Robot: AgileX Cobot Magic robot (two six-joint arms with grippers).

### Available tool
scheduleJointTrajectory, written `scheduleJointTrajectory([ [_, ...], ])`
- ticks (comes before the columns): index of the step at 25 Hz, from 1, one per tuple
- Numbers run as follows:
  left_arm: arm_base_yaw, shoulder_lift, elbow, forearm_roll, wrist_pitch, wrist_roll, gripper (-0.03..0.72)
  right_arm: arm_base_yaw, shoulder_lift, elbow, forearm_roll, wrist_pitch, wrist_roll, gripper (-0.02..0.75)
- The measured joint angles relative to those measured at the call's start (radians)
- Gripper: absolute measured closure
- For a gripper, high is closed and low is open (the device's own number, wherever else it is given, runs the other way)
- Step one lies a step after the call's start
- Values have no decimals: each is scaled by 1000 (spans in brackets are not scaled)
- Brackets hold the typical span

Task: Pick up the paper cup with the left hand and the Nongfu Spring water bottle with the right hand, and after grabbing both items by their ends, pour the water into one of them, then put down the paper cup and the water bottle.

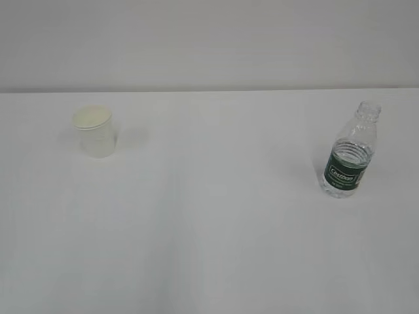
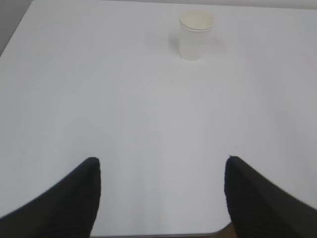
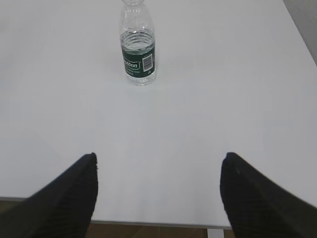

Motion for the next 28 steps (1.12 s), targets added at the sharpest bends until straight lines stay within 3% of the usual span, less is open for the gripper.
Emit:
scheduleJointTrajectory([
  [17,0,9,0,-4,0,0,138,0,0,-4,2,0,0,164],
  [28,0,152,0,-6,-4,0,141,0,118,-24,31,-4,0,164],
])
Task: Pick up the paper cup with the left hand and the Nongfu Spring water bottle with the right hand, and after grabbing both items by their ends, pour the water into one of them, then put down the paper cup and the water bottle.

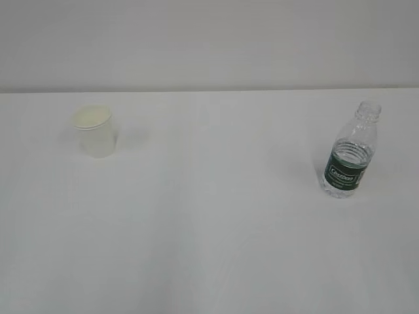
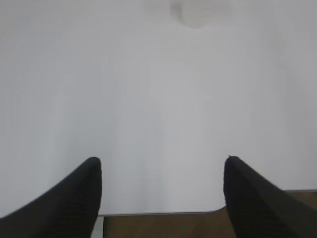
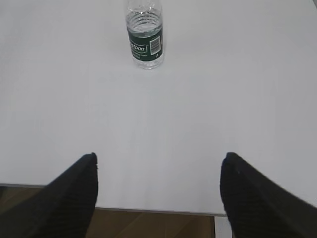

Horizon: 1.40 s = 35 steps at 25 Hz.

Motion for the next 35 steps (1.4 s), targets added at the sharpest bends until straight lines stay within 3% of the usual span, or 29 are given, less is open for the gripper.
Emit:
scheduleJointTrajectory([
  [24,0,337,-65,-51,-37,0,176,0,260,-49,41,-15,-2,164],
  [35,0,462,-65,-73,-313,20,176,0,291,-49,63,-181,-67,164],
])
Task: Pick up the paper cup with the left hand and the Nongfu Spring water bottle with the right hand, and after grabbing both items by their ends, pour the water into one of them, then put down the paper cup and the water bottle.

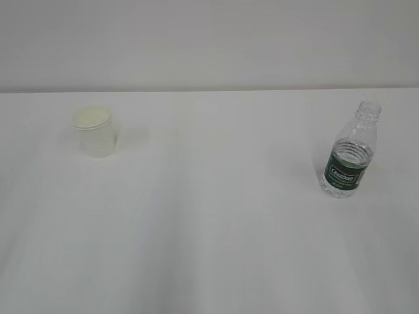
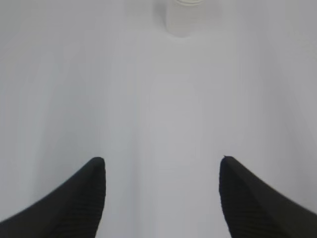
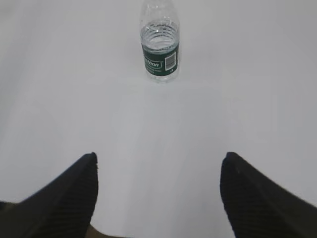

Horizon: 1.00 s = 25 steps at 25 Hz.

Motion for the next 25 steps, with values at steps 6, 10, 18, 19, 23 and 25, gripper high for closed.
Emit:
scheduleJointTrajectory([
  [6,0,90,0,-46,-159,32,176,0,2,63,35,-119,-39,164],
  [10,0,148,0,-49,-235,34,176,0,2,104,64,-203,-52,164],
  [18,0,241,109,-73,-452,37,176,0,45,112,104,-326,-106,164],
  [19,0,245,122,-82,-474,37,176,0,63,112,115,-338,-120,164],
  [23,0,249,136,-91,-567,38,176,0,143,112,166,-403,-177,164],
  [25,0,261,136,-91,-609,38,176,0,182,112,193,-438,-210,164],
])
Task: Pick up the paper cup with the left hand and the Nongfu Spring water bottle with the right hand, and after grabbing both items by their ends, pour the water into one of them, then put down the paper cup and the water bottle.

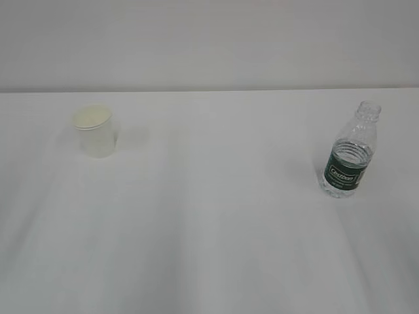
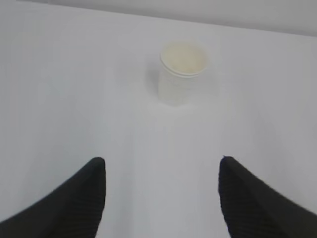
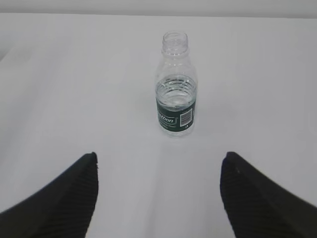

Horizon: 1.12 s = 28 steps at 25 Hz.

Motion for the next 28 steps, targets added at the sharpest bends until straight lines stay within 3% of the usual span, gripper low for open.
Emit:
scheduleJointTrajectory([
  [6,0,75,0,8,-97,2,184,0,86,44,89,-194,-100,164],
  [13,0,146,30,57,-196,2,185,3,169,98,105,-459,-145,164],
  [20,0,176,162,94,-593,2,185,72,264,98,105,-562,-149,164],
  [28,0,388,172,152,-795,-14,185,157,393,185,97,-800,-95,164],
])
